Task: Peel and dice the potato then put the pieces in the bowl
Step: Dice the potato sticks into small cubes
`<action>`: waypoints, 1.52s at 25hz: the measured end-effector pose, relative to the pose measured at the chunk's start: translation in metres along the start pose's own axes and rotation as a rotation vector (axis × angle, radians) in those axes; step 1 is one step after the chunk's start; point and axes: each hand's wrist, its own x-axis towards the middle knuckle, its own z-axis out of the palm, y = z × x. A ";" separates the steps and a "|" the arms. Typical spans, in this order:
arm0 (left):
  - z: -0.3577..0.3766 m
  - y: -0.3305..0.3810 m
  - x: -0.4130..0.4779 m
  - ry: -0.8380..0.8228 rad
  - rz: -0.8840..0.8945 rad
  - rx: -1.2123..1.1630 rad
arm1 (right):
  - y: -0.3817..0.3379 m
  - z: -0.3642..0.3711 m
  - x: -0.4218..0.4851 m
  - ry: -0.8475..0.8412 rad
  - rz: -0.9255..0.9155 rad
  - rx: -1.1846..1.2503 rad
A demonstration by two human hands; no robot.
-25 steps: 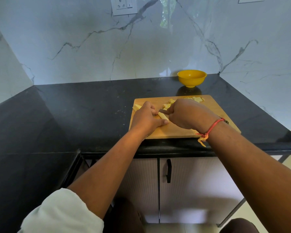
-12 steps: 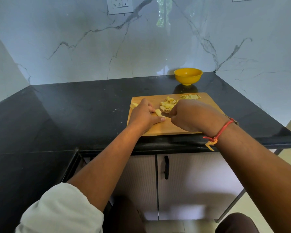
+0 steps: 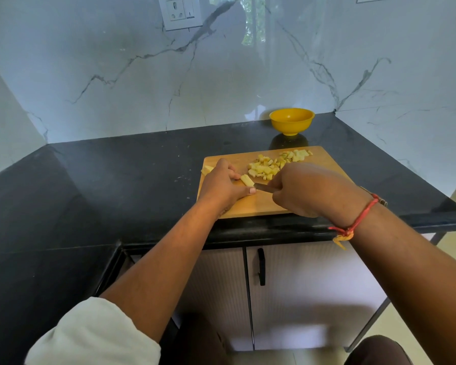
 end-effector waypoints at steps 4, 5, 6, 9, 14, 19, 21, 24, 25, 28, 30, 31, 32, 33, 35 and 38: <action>0.000 0.000 -0.002 0.002 -0.001 -0.015 | 0.008 0.003 -0.010 0.030 -0.002 0.018; 0.000 0.000 -0.002 0.000 -0.001 -0.014 | 0.010 0.003 -0.012 0.036 -0.010 0.022; -0.001 0.001 -0.003 -0.002 0.000 -0.011 | 0.011 0.004 -0.015 0.038 -0.026 0.012; -0.003 0.002 -0.005 -0.023 -0.004 -0.003 | 0.017 0.007 -0.027 0.060 -0.085 -0.050; -0.008 0.003 -0.010 -0.083 -0.011 -0.016 | 0.035 0.010 -0.032 0.225 -0.105 0.058; 0.000 0.015 -0.014 0.028 0.027 0.138 | 0.034 0.043 0.015 0.400 -0.087 0.383; 0.010 0.018 -0.014 0.116 0.072 0.235 | 0.034 0.051 0.028 0.432 -0.083 0.455; 0.019 0.019 -0.013 0.162 0.101 0.289 | 0.036 0.062 0.034 0.484 -0.084 0.466; 0.018 0.020 -0.013 0.166 0.101 0.292 | 0.038 0.065 0.035 0.502 -0.086 0.467; 0.015 0.020 -0.013 0.149 0.086 0.271 | 0.040 0.071 0.038 0.560 -0.104 0.465; 0.010 0.018 -0.013 0.127 0.070 0.255 | 0.040 0.074 0.037 0.592 -0.122 0.458; 0.007 0.016 -0.013 0.119 0.060 0.250 | 0.040 0.075 0.037 0.607 -0.130 0.459; 0.004 0.013 -0.012 0.110 0.056 0.250 | 0.040 0.075 0.036 0.618 -0.135 0.461; 0.002 0.011 -0.011 0.102 0.058 0.254 | 0.040 0.075 0.036 0.622 -0.138 0.461; 0.001 0.009 -0.011 0.090 0.072 0.269 | 0.040 0.076 0.035 0.617 -0.140 0.450; 0.006 0.009 -0.009 0.128 0.130 0.344 | 0.039 0.076 0.037 0.592 -0.150 0.397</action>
